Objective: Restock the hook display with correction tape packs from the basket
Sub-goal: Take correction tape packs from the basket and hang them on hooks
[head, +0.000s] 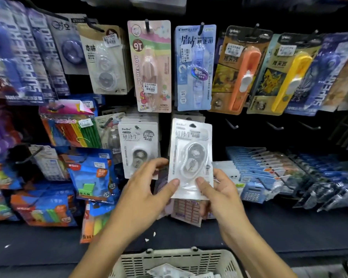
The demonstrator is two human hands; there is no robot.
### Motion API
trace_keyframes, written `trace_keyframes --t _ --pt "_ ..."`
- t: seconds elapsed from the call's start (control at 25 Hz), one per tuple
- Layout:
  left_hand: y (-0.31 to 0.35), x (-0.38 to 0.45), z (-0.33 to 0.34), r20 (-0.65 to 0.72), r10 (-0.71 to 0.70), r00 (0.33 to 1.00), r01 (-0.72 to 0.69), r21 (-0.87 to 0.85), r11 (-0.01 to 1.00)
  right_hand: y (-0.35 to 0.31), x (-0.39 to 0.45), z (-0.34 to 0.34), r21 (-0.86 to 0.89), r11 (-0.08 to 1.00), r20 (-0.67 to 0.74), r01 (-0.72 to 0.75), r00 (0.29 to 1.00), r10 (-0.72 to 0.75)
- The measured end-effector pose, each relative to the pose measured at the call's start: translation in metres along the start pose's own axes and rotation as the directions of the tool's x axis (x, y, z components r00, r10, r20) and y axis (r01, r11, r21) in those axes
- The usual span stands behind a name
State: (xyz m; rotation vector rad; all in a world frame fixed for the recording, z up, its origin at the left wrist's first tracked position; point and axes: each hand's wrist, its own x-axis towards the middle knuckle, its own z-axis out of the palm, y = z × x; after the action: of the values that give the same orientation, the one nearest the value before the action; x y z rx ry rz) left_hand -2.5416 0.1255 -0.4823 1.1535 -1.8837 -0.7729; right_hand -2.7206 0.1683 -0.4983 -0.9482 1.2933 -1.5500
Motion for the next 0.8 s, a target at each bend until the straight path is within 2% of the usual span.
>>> trace_keyframes --t 0.04,0.08,0.16,0.24,0.36,0.4,0.44,0.48,0.52,0.56,0.6,0.64,0.68,0.72,0.8 --pt "-0.003 0.003 -0.007 -0.043 0.018 0.999 -0.011 0.154 0.988 -0.002 0.004 -0.006 -0.041 0.999 -0.036 0.011 0.999 -0.012" --pt "-0.007 0.005 -0.013 -0.070 0.028 0.997 -0.010 0.237 0.971 -0.001 0.006 -0.011 -0.073 0.997 -0.067 0.016 0.997 -0.021" --pt "-0.016 0.005 -0.017 -0.067 0.017 0.998 0.003 0.283 0.959 0.000 0.008 -0.015 -0.057 0.998 -0.095 0.017 0.995 -0.022" --pt "-0.023 -0.001 -0.011 -0.042 0.006 0.999 0.006 0.303 0.953 0.001 0.011 -0.015 0.094 0.994 -0.063 -0.047 0.997 0.053" --pt "-0.027 -0.010 -0.001 -0.022 -0.024 0.999 0.030 0.308 0.951 0.027 0.020 -0.022 0.359 0.901 -0.072 -0.245 0.955 0.289" --pt "-0.036 -0.014 0.003 -0.002 -0.061 0.998 0.058 0.331 0.942 0.049 0.019 -0.024 0.336 0.895 -0.127 -0.292 0.928 0.351" --pt "-0.048 -0.019 0.008 0.043 -0.113 0.993 0.090 0.359 0.929 0.076 0.015 -0.026 0.203 0.921 -0.192 -0.332 0.909 0.370" --pt "-0.062 -0.024 0.015 0.118 -0.182 0.976 0.124 0.386 0.914 0.110 0.006 -0.030 -0.015 0.928 -0.233 -0.372 0.904 0.358" --pt "-0.079 -0.032 0.022 0.219 -0.262 0.940 0.152 0.419 0.895 0.144 -0.008 -0.032 -0.270 0.878 -0.204 -0.395 0.915 0.348" --pt "-0.097 -0.043 0.028 0.326 -0.348 0.879 0.176 0.455 0.873 0.179 -0.024 -0.034 -0.528 0.767 -0.090 -0.365 0.922 0.377" --pt "-0.116 -0.055 0.033 0.404 -0.424 0.811 0.202 0.487 0.850 0.211 -0.040 -0.036 -0.769 0.589 0.049 -0.248 0.896 0.441" --pt "-0.134 -0.067 0.035 0.427 -0.473 0.770 0.217 0.523 0.824 0.241 -0.055 -0.039 -0.922 0.386 0.177 -0.038 0.845 0.505" --pt "-0.153 -0.080 0.033 0.399 -0.508 0.764 0.226 0.571 0.789 0.269 -0.070 -0.042 -0.956 0.201 0.290 0.212 0.772 0.566" --pt "-0.173 -0.093 0.027 0.338 -0.541 0.770 0.245 0.627 0.740 0.293 -0.086 -0.043 -0.910 0.098 0.375 0.403 0.697 0.612" --pt "-0.210 -0.119 0.011 0.206 -0.627 0.752 0.311 0.727 0.612 0.327 -0.114 -0.040 -0.819 0.082 0.475 0.569 0.591 0.652"
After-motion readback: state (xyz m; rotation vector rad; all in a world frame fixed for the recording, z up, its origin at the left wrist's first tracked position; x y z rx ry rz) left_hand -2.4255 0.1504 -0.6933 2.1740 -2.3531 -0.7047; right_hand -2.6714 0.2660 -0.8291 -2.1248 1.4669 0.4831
